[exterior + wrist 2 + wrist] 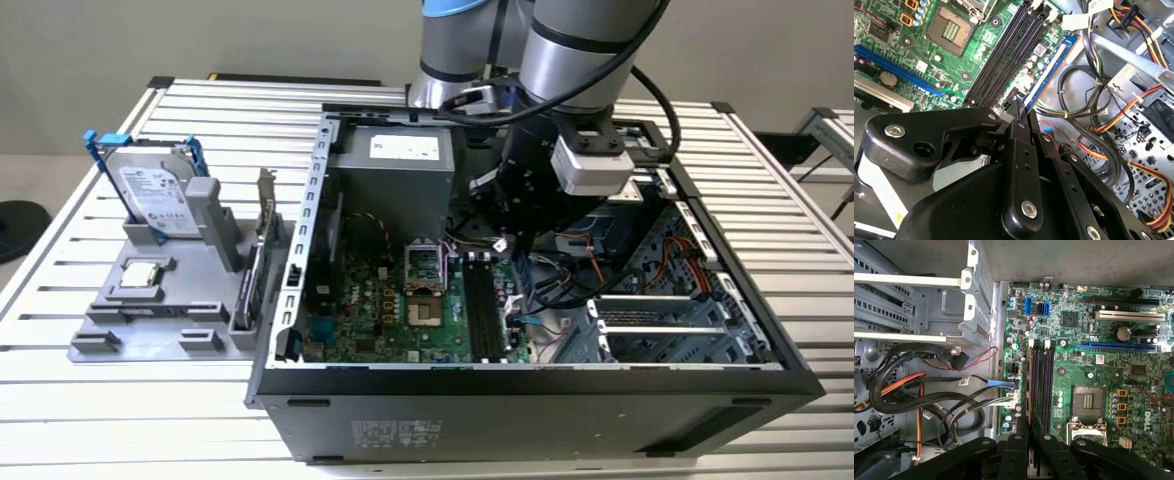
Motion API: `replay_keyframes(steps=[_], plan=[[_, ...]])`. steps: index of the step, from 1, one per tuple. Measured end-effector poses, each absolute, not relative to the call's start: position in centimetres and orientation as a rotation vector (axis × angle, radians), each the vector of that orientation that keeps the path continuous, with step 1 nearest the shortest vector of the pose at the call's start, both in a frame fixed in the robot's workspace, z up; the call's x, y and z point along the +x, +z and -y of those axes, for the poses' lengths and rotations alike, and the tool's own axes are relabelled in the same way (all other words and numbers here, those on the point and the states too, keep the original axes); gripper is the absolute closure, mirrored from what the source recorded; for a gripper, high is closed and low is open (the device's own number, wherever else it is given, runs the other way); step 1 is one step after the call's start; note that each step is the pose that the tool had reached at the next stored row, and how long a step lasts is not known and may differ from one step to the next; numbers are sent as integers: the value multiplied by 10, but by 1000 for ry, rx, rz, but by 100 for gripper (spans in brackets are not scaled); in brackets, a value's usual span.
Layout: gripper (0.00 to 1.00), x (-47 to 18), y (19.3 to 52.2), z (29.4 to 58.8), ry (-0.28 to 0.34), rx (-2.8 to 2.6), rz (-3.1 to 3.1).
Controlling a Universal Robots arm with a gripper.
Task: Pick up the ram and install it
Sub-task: 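Insert the ram into the slot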
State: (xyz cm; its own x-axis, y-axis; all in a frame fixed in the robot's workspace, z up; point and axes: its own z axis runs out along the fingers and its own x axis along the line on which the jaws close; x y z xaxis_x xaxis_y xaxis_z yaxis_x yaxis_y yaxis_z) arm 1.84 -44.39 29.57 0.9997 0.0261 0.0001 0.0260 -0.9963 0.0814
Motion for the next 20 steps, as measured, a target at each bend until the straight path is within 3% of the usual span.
replay_keyframes(steps=[20], plan=[[100,18,281,444,2,3048,-40]])
